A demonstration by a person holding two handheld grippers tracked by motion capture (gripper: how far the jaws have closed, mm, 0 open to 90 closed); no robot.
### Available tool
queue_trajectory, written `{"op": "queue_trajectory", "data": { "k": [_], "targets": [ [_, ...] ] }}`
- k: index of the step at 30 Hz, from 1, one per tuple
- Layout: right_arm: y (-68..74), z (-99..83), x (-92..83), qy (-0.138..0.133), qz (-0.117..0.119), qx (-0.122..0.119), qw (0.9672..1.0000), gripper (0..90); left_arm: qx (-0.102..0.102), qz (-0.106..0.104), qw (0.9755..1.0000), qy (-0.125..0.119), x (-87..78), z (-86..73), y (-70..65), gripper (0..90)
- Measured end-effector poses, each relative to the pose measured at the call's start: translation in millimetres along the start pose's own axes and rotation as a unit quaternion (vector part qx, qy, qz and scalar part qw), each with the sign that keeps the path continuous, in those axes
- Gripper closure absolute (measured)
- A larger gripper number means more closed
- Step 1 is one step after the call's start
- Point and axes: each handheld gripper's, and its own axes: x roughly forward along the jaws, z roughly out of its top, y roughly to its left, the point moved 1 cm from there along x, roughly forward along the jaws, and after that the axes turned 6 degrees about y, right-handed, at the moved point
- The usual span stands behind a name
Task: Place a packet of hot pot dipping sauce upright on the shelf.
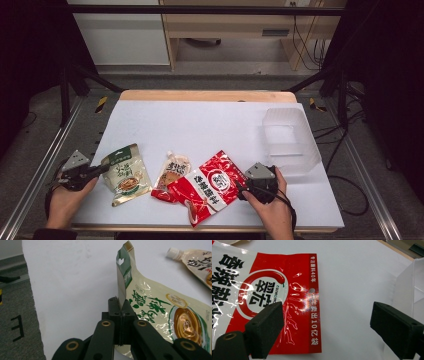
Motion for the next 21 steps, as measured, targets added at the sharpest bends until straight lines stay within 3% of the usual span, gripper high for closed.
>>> {"op": "queue_trajectory", "data": {
  "k": [6,21],
  "targets": [
    [1.5,0.5,-1.2,0.000,0.000,0.000,1.0000,12.0,0.006,0.003,0.9995,-0.031,-13.7,3.2,-6.9,90.0],
    [-4.3,-1.0,-1.2,0.005,-0.006,0.006,1.0000,10.1,0.006,-0.002,0.9983,-0.057,-26.6,6.2,-13.1,90.0]
  ]
}}
